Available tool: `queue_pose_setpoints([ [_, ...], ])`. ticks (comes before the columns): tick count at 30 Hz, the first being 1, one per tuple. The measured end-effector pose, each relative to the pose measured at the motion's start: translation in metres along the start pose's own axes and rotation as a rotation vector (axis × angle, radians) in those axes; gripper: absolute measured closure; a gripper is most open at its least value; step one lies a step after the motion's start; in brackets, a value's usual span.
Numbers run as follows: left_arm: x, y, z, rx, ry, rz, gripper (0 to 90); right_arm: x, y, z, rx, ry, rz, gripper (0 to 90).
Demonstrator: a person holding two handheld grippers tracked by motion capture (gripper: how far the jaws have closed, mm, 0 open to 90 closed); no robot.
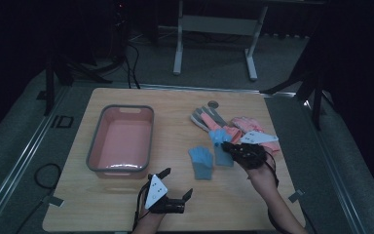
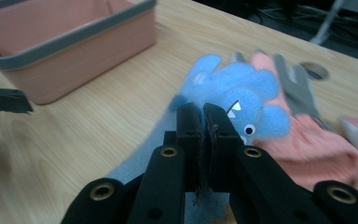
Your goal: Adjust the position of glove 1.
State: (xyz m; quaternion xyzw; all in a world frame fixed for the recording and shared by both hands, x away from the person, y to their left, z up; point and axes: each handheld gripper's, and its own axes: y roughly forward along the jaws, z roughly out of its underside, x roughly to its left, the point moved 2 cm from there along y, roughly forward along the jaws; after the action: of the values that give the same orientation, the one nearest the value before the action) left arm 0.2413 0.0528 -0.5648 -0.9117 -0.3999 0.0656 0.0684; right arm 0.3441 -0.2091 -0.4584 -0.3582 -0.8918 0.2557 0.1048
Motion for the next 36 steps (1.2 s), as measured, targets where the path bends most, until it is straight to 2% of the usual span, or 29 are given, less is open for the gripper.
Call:
queue_pose_setpoints([
  [3,0.000,0.000,0.000,-0.001,0.001,0.001,0.1,0.011,0.010,-0.003,0.004,-0.021,-0.024,85.7],
  [5,0.000,0.000,0.000,-0.002,0.002,0.001,0.1,0.016,0.017,-0.002,0.008,-0.016,-0.036,85.7],
  [8,0.000,0.000,0.000,-0.001,0.003,0.002,0.1,0.018,0.029,0.002,0.028,0.006,-0.064,85.7],
  [12,0.000,0.000,0.000,0.000,0.003,0.003,0.1,0.022,0.044,0.010,0.059,-0.002,-0.075,85.6],
  [21,0.000,0.000,0.000,0.002,0.004,0.004,0.1,0.025,0.068,0.028,0.122,0.016,-0.111,85.5],
  [26,0.000,0.000,0.000,0.002,0.003,0.004,0.1,0.025,0.075,0.036,0.147,0.014,-0.116,85.4],
  [31,0.000,0.000,0.000,0.003,0.003,0.004,0.1,0.021,0.080,0.041,0.161,0.048,-0.125,85.2],
  [36,0.000,0.000,0.000,0.003,0.002,0.005,0.1,0.019,0.087,0.046,0.177,0.052,-0.120,84.8],
])
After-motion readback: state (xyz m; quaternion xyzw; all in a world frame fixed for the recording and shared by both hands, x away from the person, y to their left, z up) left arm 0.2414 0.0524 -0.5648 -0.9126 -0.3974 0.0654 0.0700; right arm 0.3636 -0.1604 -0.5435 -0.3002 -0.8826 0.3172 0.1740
